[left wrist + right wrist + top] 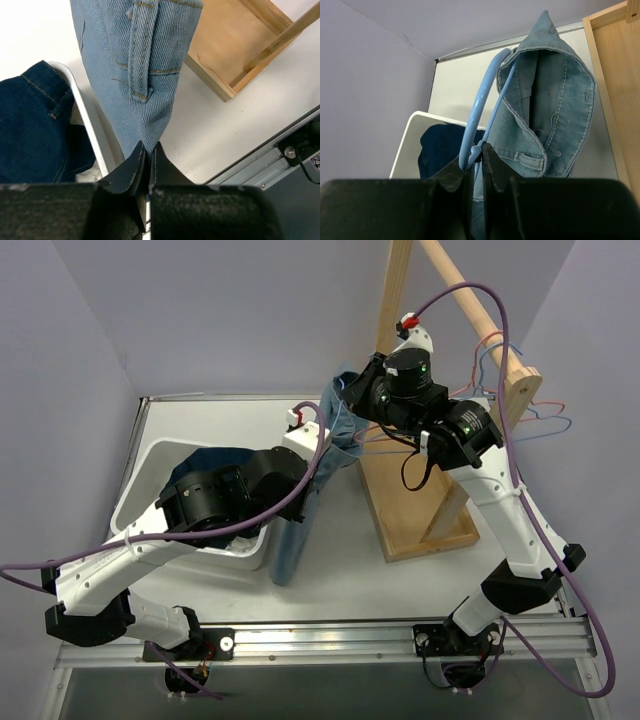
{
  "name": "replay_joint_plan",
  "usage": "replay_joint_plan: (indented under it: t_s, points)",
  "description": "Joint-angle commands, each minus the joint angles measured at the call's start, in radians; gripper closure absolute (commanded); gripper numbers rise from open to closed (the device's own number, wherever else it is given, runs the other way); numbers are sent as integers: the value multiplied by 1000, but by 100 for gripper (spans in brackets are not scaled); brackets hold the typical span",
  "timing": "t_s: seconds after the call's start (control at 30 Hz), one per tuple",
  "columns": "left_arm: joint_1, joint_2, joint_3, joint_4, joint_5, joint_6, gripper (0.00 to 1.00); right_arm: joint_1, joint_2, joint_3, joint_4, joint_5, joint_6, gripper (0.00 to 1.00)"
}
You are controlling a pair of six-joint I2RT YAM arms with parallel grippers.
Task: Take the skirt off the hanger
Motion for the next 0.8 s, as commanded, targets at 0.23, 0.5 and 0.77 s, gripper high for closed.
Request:
replay_joint_plan:
  t_s: [0.23, 0.5, 0.77]
  points:
    - [15, -160, 2, 39, 219, 140, 98, 22, -87, -42, 98, -135, -162, 75]
    - [24, -261, 39, 24, 345, 106, 98, 11, -128, -142, 130, -172, -271, 65]
    - [24, -323, 28, 47, 362, 62, 98, -10, -184, -248, 199, -325, -293, 65]
